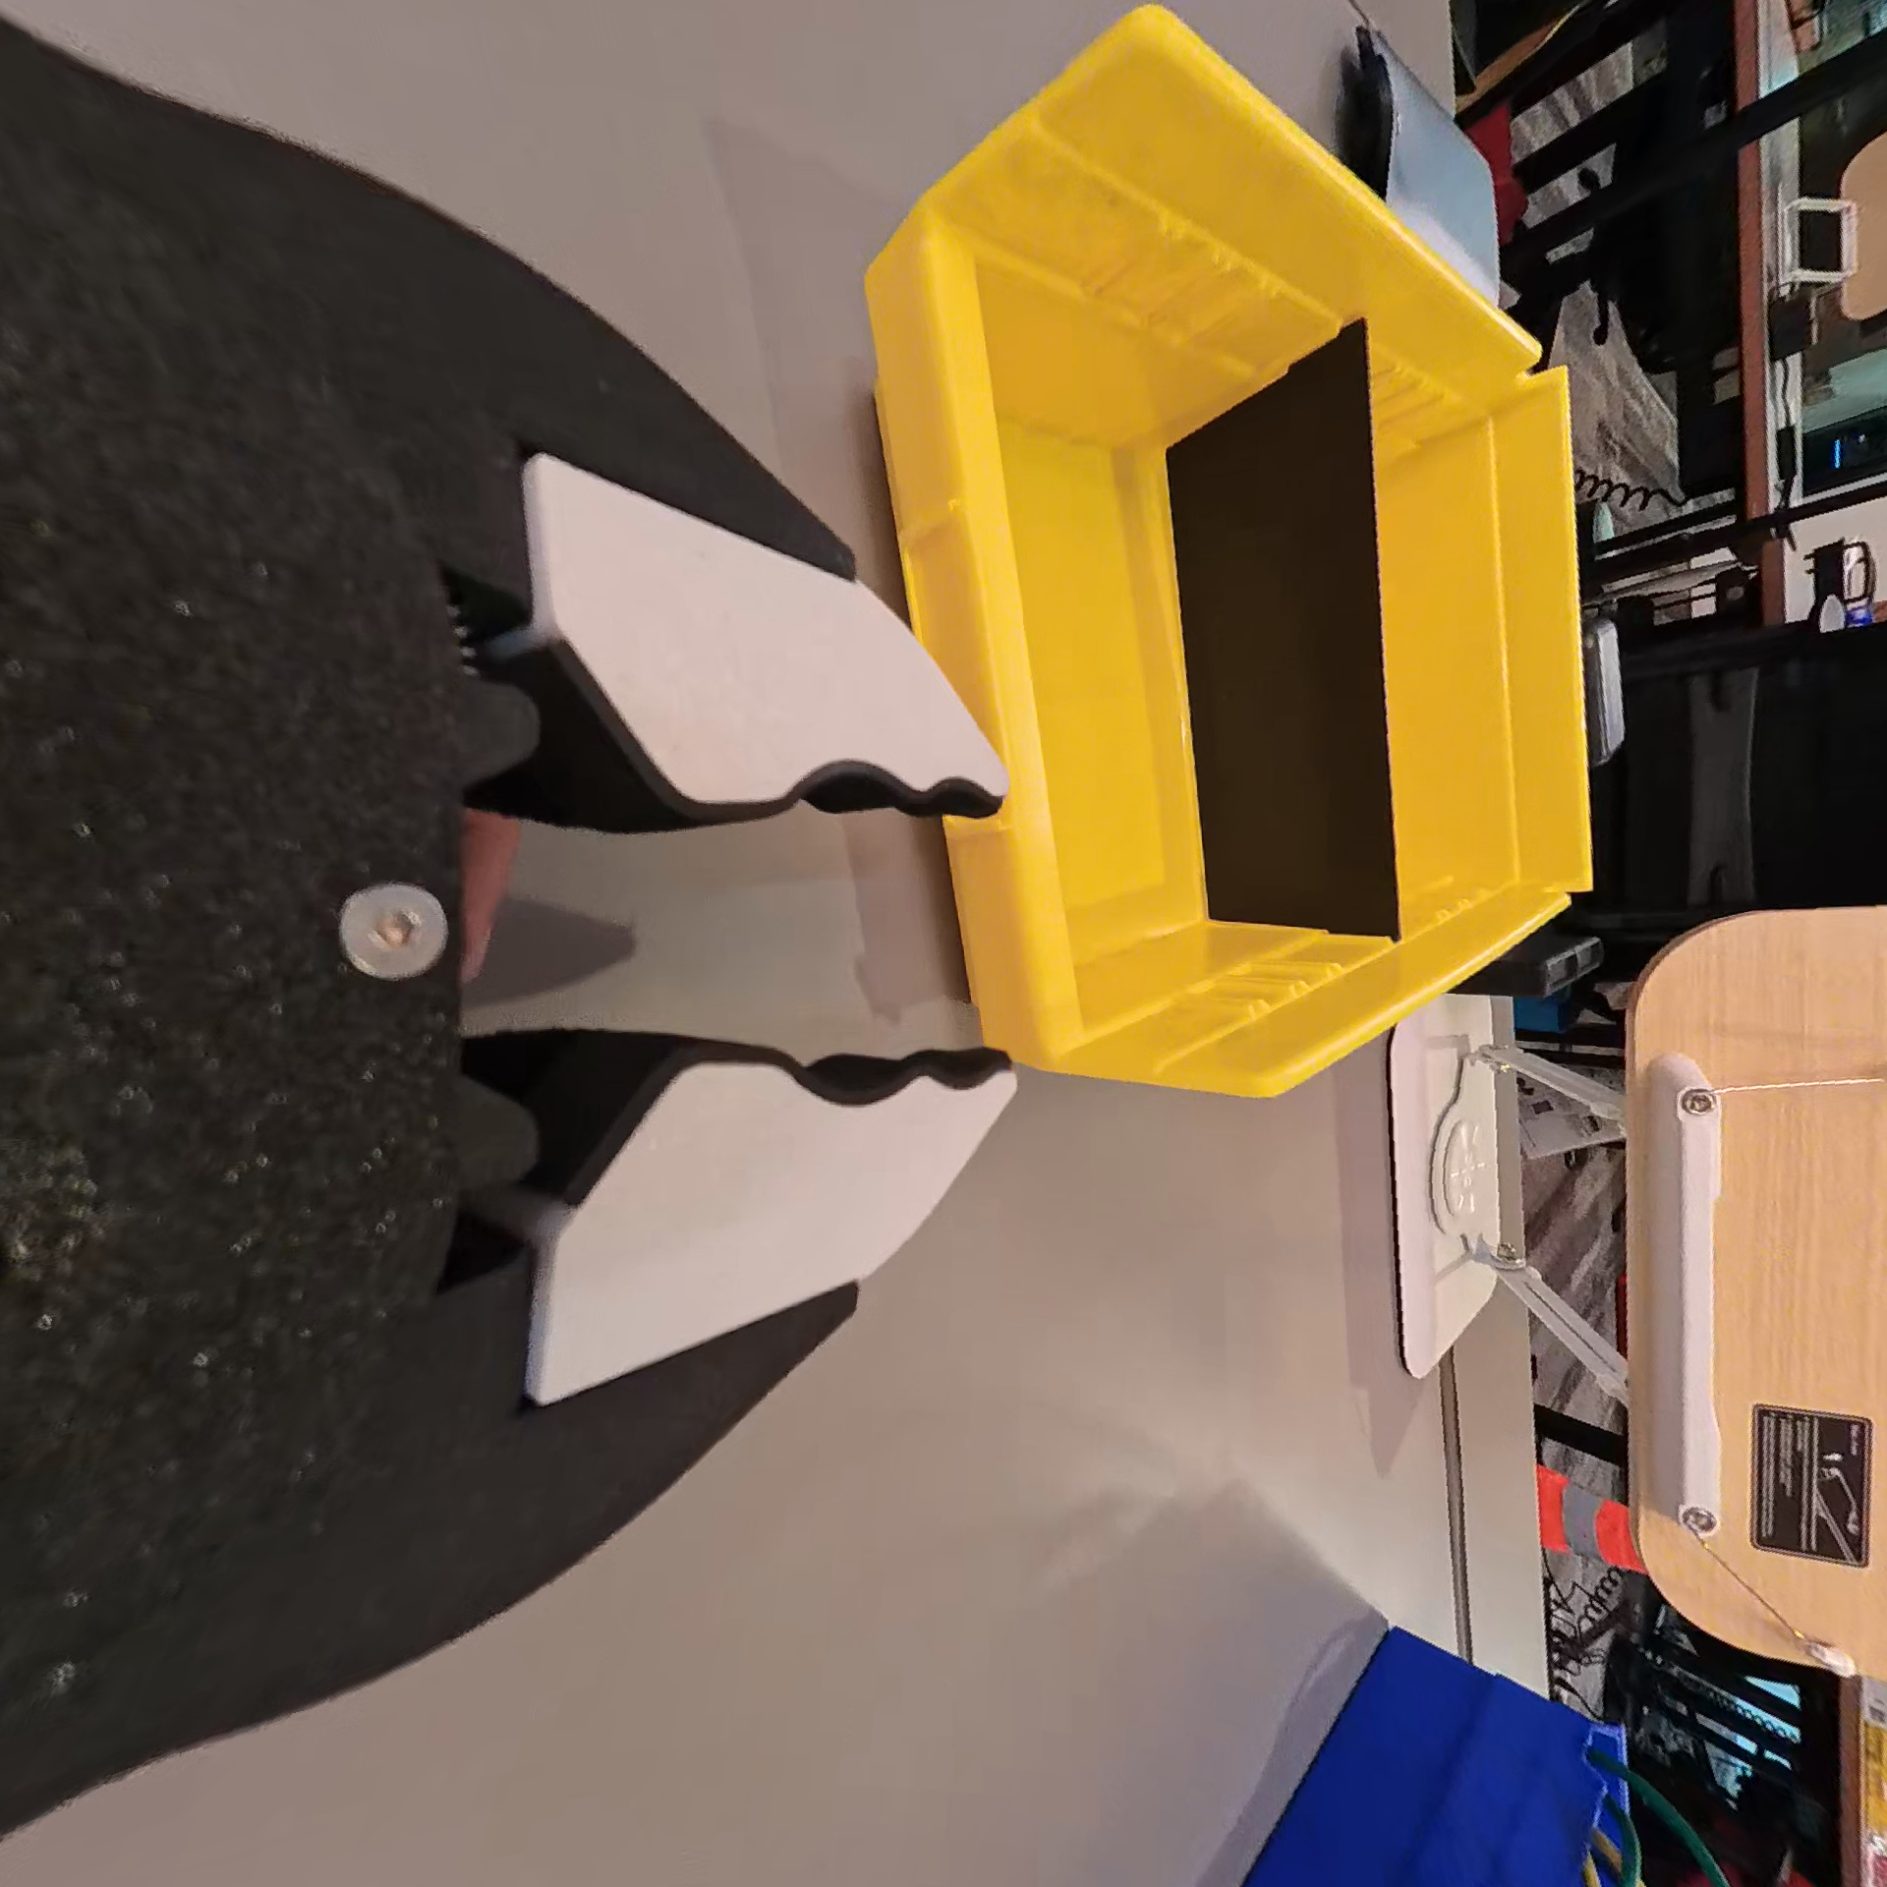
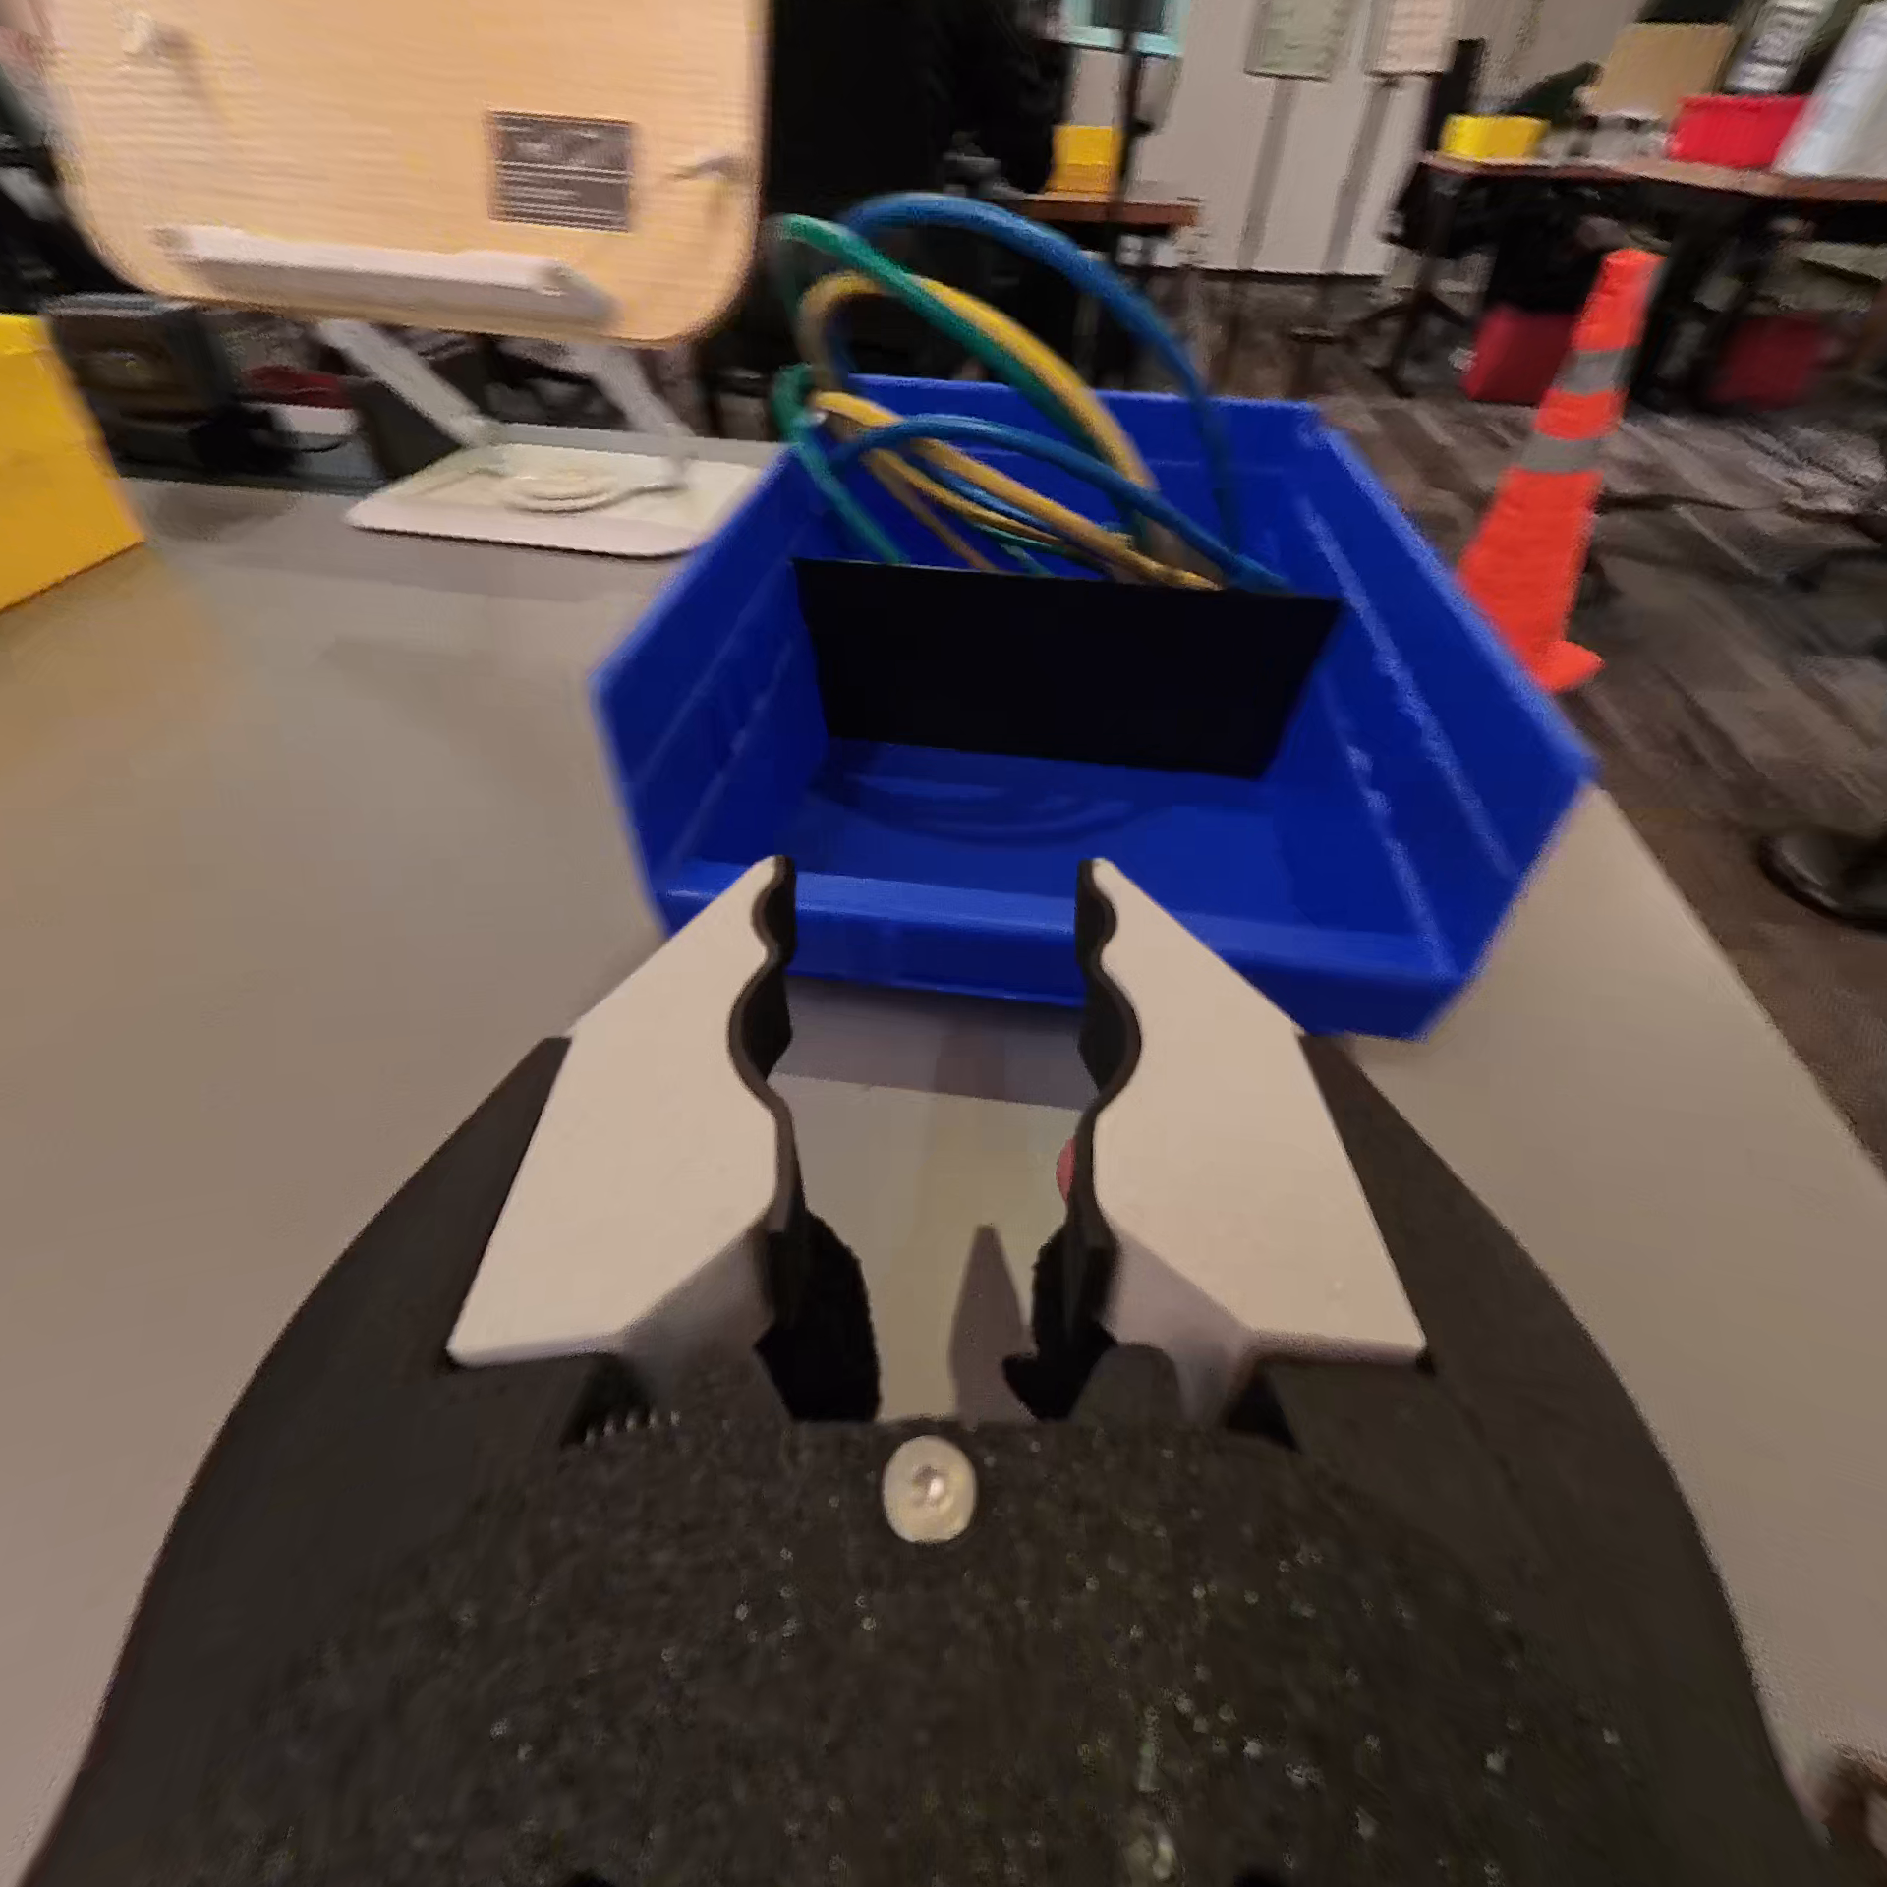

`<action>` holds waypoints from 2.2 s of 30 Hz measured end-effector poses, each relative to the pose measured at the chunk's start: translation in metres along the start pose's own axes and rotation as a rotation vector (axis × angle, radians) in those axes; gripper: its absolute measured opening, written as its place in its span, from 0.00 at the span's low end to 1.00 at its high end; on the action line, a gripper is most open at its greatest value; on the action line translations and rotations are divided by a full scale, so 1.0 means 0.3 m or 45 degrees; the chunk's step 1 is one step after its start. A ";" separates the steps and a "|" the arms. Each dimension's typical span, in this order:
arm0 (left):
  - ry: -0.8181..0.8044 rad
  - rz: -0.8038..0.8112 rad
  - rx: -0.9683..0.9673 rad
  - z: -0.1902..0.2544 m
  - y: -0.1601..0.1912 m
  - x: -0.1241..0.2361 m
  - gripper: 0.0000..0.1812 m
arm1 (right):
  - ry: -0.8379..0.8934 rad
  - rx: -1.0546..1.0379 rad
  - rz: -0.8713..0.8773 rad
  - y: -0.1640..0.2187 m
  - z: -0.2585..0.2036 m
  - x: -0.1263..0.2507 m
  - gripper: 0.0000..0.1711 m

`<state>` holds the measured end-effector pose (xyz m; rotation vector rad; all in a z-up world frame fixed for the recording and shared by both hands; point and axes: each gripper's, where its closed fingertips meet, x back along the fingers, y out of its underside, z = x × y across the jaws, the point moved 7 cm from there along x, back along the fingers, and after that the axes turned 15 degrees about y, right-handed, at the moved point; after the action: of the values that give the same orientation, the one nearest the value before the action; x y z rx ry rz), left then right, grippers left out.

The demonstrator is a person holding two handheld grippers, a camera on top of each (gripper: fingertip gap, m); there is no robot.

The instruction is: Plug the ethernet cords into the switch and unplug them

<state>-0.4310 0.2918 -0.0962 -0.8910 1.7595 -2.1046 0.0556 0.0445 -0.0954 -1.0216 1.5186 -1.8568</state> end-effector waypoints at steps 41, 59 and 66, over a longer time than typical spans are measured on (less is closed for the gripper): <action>0.316 -0.227 -0.166 0.937 -0.054 -0.635 0.03 | 0.360 -0.064 -0.187 0.044 -0.005 -0.015 0.01; 0.315 -0.305 -0.249 0.318 -0.015 -0.339 0.08 | -0.019 0.124 -0.096 -0.006 -0.660 -0.119 0.02; 0.233 0.242 0.008 -0.064 -0.197 -0.069 0.12 | -0.266 -0.070 -0.152 -0.027 -0.558 -0.059 0.23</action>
<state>-0.4153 0.3324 -0.0471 -0.5187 1.8425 -2.1218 -0.0702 0.1559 -0.1055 -1.3136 1.4187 -1.7321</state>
